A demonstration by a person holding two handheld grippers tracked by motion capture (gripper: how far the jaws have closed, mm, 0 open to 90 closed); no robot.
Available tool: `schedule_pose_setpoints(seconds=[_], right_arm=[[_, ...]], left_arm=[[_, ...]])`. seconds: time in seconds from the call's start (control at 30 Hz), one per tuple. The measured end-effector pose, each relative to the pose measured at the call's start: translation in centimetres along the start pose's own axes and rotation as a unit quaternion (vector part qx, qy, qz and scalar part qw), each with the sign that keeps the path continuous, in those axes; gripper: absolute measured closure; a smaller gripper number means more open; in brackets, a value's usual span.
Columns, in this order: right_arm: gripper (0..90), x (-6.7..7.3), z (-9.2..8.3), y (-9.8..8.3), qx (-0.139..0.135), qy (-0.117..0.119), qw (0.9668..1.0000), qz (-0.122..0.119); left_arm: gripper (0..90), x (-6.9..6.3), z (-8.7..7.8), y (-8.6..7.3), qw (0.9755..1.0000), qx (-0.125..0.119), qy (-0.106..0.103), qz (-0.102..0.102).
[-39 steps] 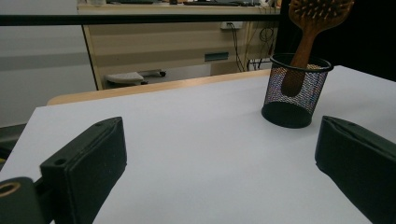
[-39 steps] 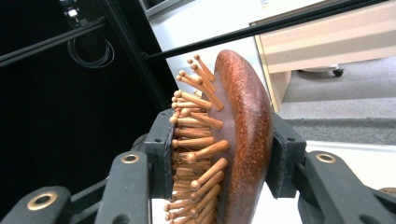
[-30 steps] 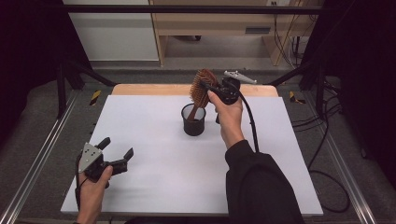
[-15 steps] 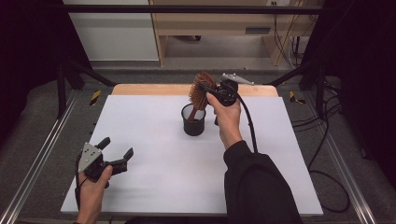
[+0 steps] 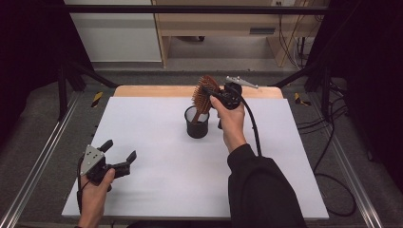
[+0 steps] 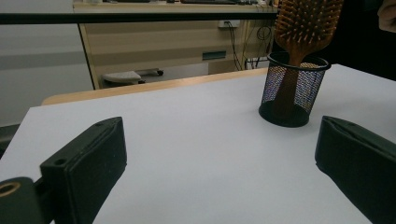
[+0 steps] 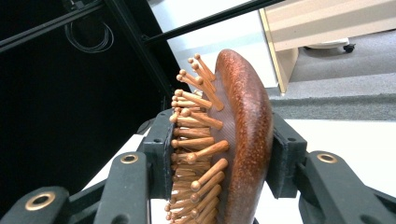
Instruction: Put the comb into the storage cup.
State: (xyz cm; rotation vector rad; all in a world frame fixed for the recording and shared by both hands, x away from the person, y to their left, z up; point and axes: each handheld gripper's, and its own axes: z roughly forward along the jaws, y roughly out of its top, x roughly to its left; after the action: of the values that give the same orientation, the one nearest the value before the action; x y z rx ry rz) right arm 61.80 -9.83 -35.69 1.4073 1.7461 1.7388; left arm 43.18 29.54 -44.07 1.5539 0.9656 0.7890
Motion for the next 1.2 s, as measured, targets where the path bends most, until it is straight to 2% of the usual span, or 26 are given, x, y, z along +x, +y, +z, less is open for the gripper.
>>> schedule_pose_setpoints(seconds=[0.33,0.63,1.2], right_arm=[[51.1,-0.1,0.2,0.0,0.002,-0.004,1.0,-0.004],[49.5,-1.0,0.4,0.1,0.005,-0.014,0.9999,0.0],[47.6,-1.3,0.4,0.1,0.011,-0.018,0.9998,-0.006]], left_arm=[[2.5,-0.1,0.1,0.0,1.0,0.001,-0.003,0.0],[2.5,-0.1,0.2,0.0,1.0,0.003,-0.004,-0.001],[2.5,0.0,0.2,0.0,1.0,0.004,-0.005,-0.001]])
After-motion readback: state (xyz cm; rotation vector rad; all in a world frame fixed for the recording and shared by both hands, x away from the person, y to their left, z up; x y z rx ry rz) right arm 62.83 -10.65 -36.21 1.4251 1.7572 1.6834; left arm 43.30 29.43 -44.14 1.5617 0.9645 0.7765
